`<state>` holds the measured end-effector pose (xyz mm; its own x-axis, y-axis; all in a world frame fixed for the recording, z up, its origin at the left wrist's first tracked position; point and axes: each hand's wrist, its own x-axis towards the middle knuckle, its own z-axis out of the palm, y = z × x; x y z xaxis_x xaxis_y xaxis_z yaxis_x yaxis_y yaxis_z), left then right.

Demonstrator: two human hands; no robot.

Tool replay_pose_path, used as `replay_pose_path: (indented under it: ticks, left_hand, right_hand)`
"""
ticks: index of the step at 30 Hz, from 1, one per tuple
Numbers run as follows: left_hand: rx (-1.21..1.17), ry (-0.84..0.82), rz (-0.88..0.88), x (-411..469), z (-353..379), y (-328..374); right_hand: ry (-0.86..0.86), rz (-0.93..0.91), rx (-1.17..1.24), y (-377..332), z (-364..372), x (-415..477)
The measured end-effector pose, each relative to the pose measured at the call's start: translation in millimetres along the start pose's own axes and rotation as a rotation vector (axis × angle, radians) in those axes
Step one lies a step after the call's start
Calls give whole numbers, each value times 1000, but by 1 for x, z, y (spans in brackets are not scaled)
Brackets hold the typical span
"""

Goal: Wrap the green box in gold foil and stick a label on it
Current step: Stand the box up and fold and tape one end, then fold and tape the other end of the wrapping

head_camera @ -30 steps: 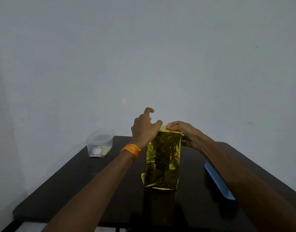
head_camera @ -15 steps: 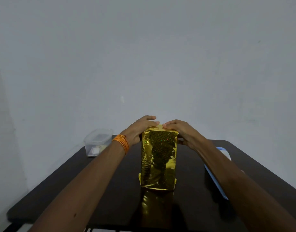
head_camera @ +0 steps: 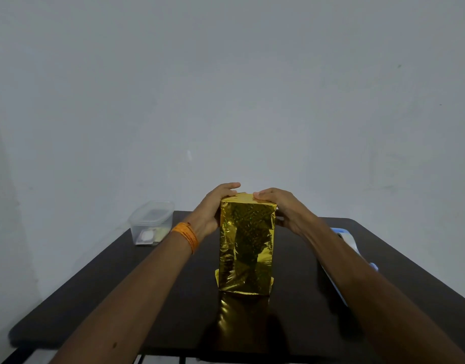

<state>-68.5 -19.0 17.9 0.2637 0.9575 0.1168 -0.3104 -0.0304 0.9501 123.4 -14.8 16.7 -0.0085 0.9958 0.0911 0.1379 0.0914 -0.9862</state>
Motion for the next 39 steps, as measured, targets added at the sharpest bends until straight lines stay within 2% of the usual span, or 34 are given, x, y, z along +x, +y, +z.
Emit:
replay_pose_path:
  ticks: [4, 8, 11, 14, 19, 21, 23, 26, 28, 31, 33, 35, 39]
  left_hand:
    - [-28, -5, 123, -10, -11, -37]
    - [209, -41, 199, -18, -34, -61]
    - [343, -39, 192, -24, -45, -74]
    - [301, -7, 178, -27, -47, -76]
    - [380, -63, 21, -28, -50, -99]
    - [395, -48, 7, -30, -52, -110]
    - [395, 42, 20, -31, -52, -109]
    - [488, 121, 50, -32, -49, -91]
    - [568, 105, 10, -30, -51, -81]
    - [664, 108, -77, -26, -58, -80]
    - [717, 121, -98, -30, -59, -87]
    - [759, 127, -120, -36, -58, -93]
    - [710, 160, -147, -39, -61, -97]
  right_hand:
    - [-7, -24, 26, 1, 0, -3]
    - [16, -55, 59, 3, -2, -10]
    - [71, -113, 153, 13, -10, -17]
    - [-18, -156, 247, 37, -19, -29]
    - [-201, -164, -88, 89, -13, -52]
    - [-168, -128, -61, 93, -10, -56]
    - [-68, -115, -8, 91, -5, -52]
    - [80, -88, -134, 88, -1, -38]
    - [89, 2, -127, 87, 0, -30]
    - [10, 166, -84, 88, 6, -29]
    - [11, 211, -90, 100, 9, -30]
    - [44, 192, -146, 111, 10, -31]
    - [109, 56, -449, 114, 7, -35]
